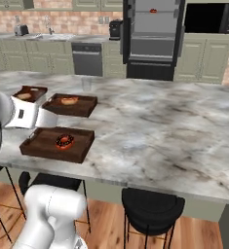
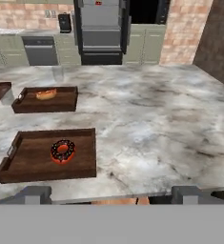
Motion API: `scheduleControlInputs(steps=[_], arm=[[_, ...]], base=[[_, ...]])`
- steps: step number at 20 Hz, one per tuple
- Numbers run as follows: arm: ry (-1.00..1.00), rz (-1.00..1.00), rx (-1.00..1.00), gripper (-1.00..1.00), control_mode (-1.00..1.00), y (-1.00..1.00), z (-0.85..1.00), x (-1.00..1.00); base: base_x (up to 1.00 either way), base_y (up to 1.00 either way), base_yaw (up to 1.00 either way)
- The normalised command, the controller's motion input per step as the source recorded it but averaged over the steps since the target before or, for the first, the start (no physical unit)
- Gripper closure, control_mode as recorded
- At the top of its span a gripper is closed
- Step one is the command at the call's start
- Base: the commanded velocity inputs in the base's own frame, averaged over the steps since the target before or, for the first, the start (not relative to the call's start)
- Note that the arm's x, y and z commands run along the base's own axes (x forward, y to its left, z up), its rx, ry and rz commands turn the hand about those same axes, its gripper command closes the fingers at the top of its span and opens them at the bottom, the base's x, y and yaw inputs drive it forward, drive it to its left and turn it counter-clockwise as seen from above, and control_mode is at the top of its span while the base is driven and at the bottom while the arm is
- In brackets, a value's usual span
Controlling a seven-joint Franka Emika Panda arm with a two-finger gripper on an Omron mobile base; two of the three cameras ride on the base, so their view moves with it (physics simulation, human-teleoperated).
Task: Take the donuts from the fridge and place them on the empty tray on the dining counter.
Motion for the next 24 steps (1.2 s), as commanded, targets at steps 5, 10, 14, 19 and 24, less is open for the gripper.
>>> scheduleControlInputs(steps=[5,10,14,19,24], arm=[[0.0,0.0,0.0,-1.0,1.0,0.0,0.0,0.0],[0.0,0.0,0.0,-1.0,1.0,0.0,0.0,0.0],[0.0,0.0,0.0,-1.0,1.0,0.0,0.0,0.0],[0.0,0.0,0.0,-1.0,1.0,0.0,0.0,0.0],[0.0,0.0,0.0,-1.0,1.0,0.0,0.0,0.0]], base=[[-0.62,-1.0,-0.12],[-0.54,-1.0,0.02],[-0.16,-1.0,0.06],[0.11,-1.0,0.08],[0.12,-1.0,0.05]])
